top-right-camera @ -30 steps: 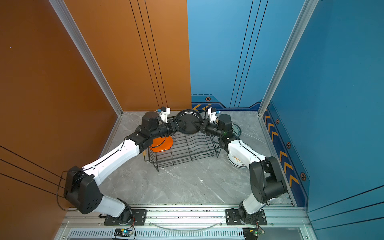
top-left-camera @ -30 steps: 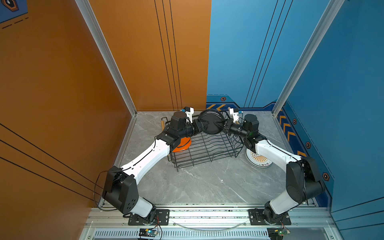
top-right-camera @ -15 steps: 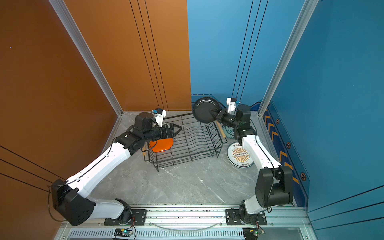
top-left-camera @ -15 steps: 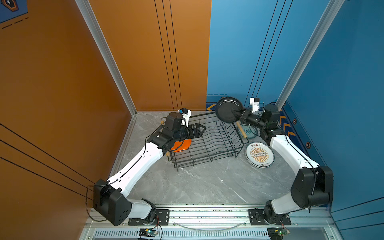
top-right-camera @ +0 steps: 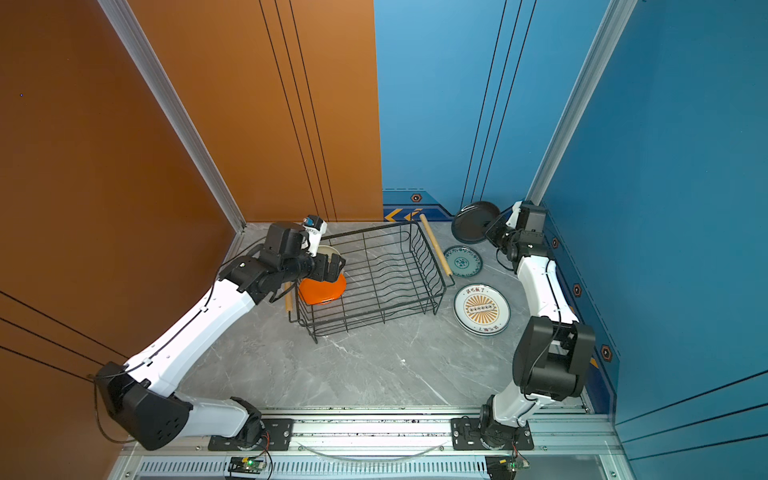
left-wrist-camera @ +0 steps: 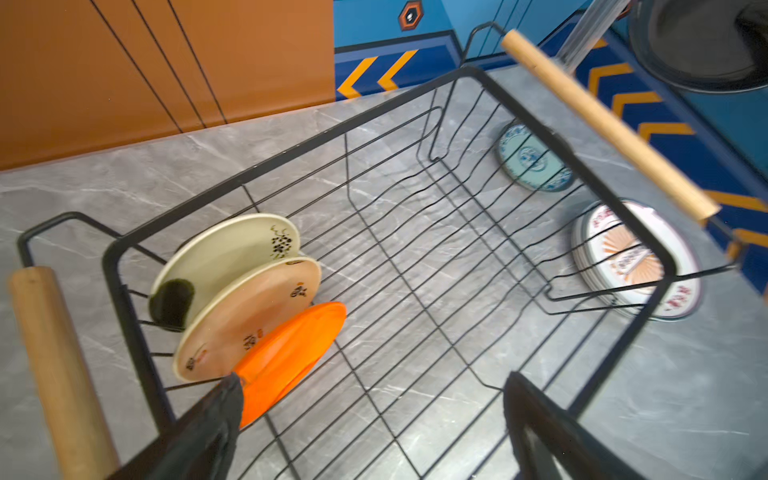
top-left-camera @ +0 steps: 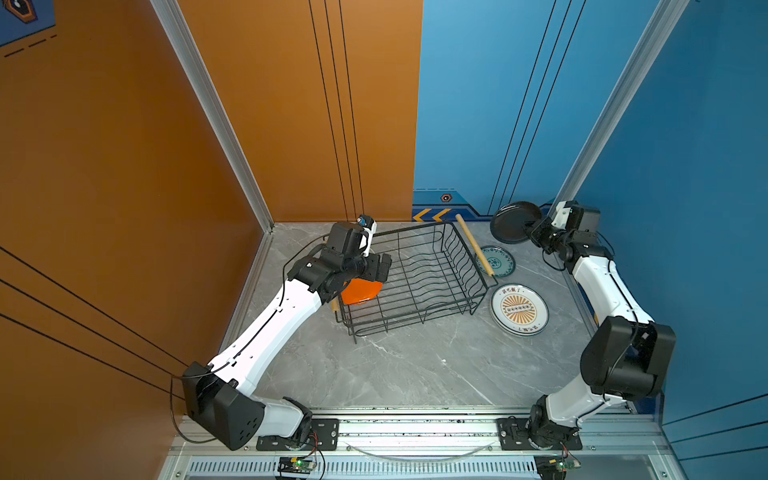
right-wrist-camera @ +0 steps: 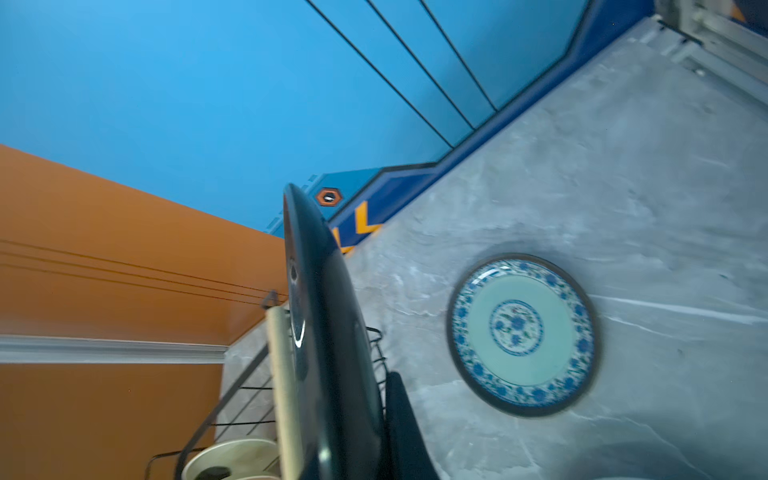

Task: Unload the plates from the dish rack
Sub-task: 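Carry the black plate toward the far corner with right gripper while left withdraws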

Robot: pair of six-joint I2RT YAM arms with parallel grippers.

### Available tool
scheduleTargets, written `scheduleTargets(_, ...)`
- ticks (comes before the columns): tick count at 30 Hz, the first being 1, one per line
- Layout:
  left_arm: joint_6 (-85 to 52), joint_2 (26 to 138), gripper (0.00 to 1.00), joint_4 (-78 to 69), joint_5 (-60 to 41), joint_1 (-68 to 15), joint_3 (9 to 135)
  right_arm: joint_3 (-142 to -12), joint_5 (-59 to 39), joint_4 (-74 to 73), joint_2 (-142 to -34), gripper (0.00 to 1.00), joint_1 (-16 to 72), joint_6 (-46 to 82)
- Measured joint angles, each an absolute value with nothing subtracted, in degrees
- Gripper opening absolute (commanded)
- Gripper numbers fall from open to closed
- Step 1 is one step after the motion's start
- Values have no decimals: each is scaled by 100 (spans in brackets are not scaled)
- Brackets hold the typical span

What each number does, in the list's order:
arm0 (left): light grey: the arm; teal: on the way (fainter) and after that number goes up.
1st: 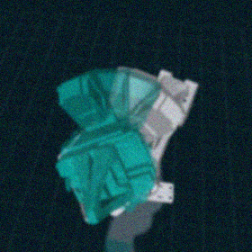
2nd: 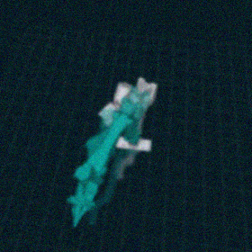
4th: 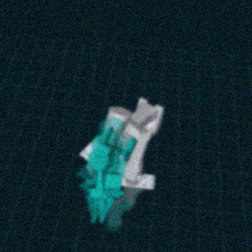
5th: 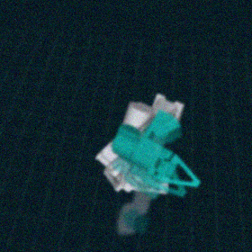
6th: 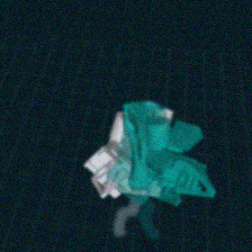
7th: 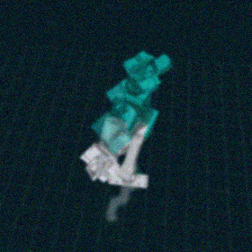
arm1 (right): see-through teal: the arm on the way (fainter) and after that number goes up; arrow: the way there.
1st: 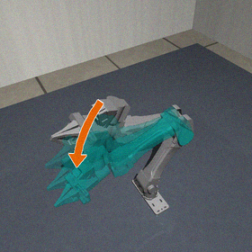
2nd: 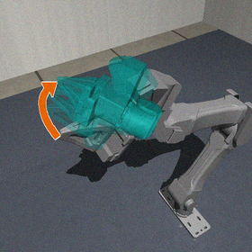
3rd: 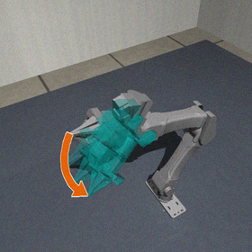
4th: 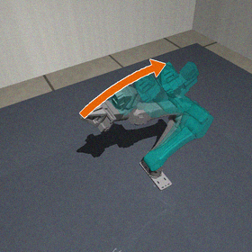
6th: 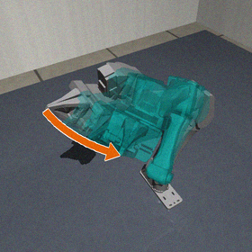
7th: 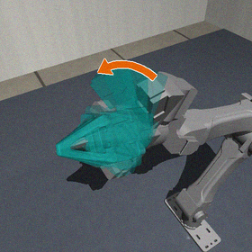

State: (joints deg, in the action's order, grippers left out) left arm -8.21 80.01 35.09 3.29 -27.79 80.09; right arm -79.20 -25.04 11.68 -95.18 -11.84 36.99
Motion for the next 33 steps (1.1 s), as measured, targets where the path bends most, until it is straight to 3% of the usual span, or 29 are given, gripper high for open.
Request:
scheduleTargets(14, -158, 8425, 98, 3848, 2316, -3363, 8256, -8305, -1769, 1782, -11074, 0, -1245, 3426)
scheduleTargets(33, 246, 8407, 98, 3883, 2842, -3393, 8586, -8733, -1813, 1920, -11878, 4, -1245, 3426)
